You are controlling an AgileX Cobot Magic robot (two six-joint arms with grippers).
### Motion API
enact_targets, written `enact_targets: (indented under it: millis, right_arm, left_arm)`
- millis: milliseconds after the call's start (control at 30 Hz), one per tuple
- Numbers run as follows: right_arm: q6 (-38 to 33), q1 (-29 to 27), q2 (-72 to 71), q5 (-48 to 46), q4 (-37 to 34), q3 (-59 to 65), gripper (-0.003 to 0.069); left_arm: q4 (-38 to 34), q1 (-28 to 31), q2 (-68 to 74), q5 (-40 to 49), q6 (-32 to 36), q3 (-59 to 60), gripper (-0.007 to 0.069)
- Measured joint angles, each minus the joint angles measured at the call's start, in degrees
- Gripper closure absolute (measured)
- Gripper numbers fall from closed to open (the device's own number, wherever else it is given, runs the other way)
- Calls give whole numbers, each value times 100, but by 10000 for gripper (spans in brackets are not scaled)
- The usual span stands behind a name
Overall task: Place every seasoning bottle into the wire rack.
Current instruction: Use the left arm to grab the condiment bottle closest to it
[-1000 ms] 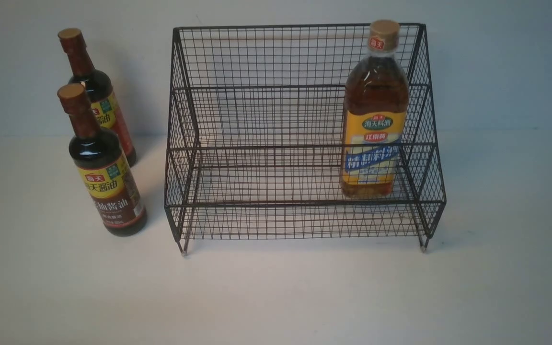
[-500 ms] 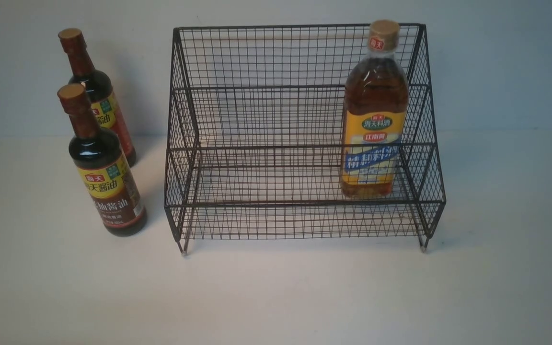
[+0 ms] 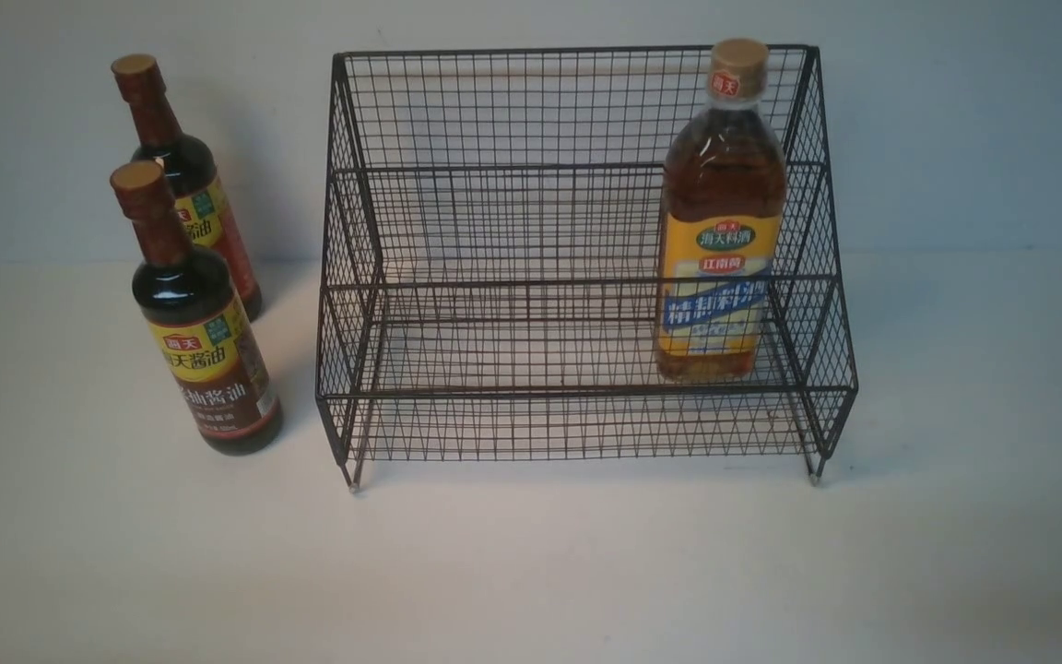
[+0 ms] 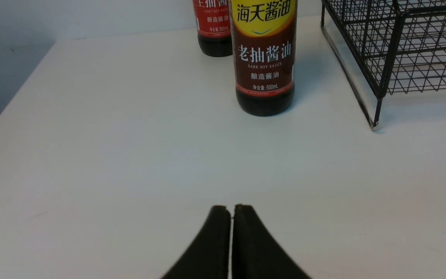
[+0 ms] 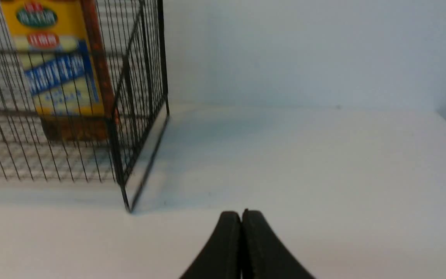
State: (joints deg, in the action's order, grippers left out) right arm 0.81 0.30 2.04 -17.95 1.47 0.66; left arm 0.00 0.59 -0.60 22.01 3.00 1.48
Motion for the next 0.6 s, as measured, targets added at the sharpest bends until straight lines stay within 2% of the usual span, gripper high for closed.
enact_targets:
  millis: [100,600]
  right_arm:
    - [6,-60,-228,-323,0,71,670]
    - [2,-67,-267,-337,0,71,670]
  left_arm:
    - [0,0,0,0,0,0,629]
    - [0,0,0,0,0,0,629]
